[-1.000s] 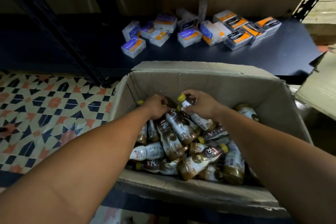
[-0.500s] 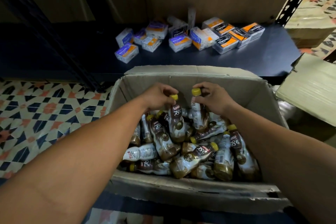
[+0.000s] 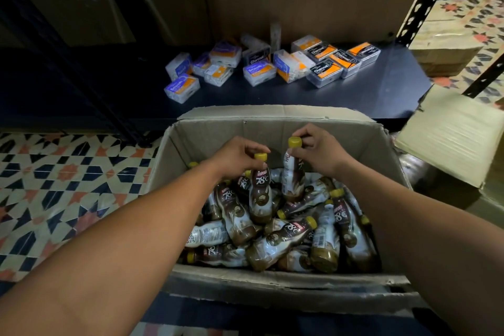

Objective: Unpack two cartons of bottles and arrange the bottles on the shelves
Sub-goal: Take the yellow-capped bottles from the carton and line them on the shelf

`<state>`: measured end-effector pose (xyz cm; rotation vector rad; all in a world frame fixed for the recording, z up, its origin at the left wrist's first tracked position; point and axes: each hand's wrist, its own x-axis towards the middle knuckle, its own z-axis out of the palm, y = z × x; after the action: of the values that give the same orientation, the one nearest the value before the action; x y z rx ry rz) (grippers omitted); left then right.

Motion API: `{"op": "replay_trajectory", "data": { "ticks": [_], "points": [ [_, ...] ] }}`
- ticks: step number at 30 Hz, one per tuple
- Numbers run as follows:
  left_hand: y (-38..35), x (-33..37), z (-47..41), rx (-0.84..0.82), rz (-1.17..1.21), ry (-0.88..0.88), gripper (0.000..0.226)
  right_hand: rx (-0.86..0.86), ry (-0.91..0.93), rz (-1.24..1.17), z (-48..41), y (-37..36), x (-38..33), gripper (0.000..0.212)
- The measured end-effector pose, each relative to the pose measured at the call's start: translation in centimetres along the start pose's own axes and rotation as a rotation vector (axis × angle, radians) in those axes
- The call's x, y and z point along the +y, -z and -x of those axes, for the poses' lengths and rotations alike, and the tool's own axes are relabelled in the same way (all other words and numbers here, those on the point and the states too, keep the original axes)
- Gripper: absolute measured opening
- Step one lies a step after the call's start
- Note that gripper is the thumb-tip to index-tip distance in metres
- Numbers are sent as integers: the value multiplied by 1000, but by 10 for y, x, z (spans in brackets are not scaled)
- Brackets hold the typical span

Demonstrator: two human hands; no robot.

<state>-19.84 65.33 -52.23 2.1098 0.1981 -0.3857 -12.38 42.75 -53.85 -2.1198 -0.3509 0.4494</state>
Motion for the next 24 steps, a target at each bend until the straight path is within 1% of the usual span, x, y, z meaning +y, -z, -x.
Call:
{"op": "replay_trajectory", "data": {
  "ticks": [9,12,16,19,22,24],
  "points": [
    [-4,-1,7,-1,23,1,38,-38,26,-39,7,0,-2,41],
    [-6,-3,4,16,8,9,44,-56,38,-14,11,-2,-8,42],
    [-1,3,4,54,6,-14,42,-4,31,-15,13,-1,-9,42],
    [11,17,4,123,33,-58,41,53,27,-72,14,4,-12,41],
    [29,42,1,208,14,-142,40,89,51,-106,13,18,-27,39],
    [44,70,4,229,-31,-195,42,117,79,-123,12,32,-46,41]
  ]
}}
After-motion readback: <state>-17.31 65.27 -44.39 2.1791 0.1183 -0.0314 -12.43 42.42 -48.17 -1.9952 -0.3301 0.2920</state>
